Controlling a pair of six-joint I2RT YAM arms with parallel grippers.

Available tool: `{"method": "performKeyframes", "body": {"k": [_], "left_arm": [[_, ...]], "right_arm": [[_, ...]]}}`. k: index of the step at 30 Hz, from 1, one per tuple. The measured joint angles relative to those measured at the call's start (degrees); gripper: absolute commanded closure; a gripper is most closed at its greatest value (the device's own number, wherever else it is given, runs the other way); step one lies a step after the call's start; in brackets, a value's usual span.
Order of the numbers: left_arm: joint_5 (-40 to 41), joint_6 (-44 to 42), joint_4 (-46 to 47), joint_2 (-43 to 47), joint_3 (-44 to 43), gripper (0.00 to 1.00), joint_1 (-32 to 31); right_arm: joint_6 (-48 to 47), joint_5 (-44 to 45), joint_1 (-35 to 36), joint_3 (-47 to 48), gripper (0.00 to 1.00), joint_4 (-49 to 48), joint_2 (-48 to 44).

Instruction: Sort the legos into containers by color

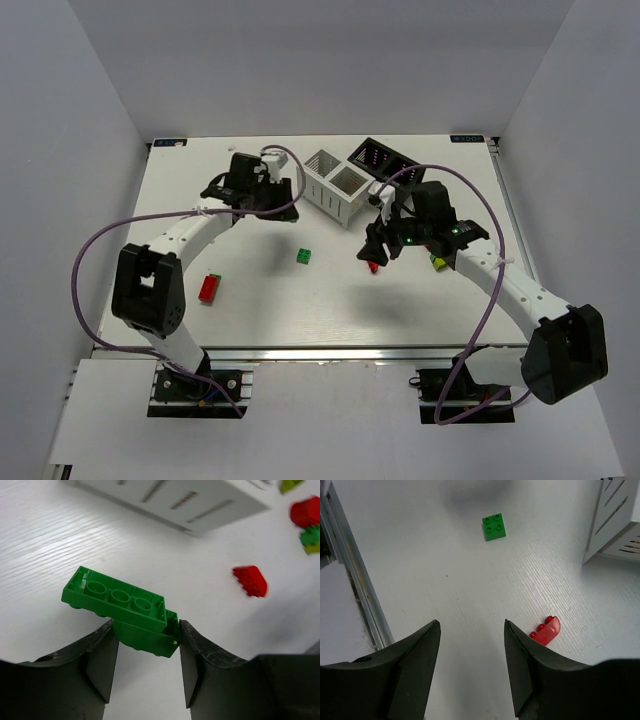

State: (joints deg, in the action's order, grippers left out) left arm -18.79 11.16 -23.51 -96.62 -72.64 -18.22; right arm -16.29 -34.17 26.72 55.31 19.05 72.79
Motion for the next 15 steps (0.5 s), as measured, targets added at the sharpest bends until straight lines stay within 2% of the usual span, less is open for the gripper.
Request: {"method": "performKeyframes", "body": {"k": [8, 10, 11, 12, 15], "left_arm": [[-3.6, -5.8, 2.1, 4.9, 3.8, 0.53, -8.6], [-3.8, -7.7, 2.7, 6.2, 5.3, 0.54, -10.6], [-3.8, -8.8, 2.8, 7.1, 6.1, 0.54, -11.8], [-3.9, -10.0, 3.2, 8.0, 7.1, 0.54, -13.0], [-4.5, -13.2, 4.9, 11.7, 10.2, 0.54, -17.0]], "right_arm": [[14.9, 2.6, -1.3, -3.2, 0.36, -7.9, -2.8], [18.5, 3.1, -2.1, -4.9, 0.25, -10.0, -4.7], [20.0, 3.5, -2.4, -5.6, 0.24, -10.9, -5.5], [21.8, 3.9, -2.7, -5.9, 0.19, -11.9, -6.2], [24.7, 4.0, -3.1, -6.6, 0.18, -13.7, -7.7]]}}
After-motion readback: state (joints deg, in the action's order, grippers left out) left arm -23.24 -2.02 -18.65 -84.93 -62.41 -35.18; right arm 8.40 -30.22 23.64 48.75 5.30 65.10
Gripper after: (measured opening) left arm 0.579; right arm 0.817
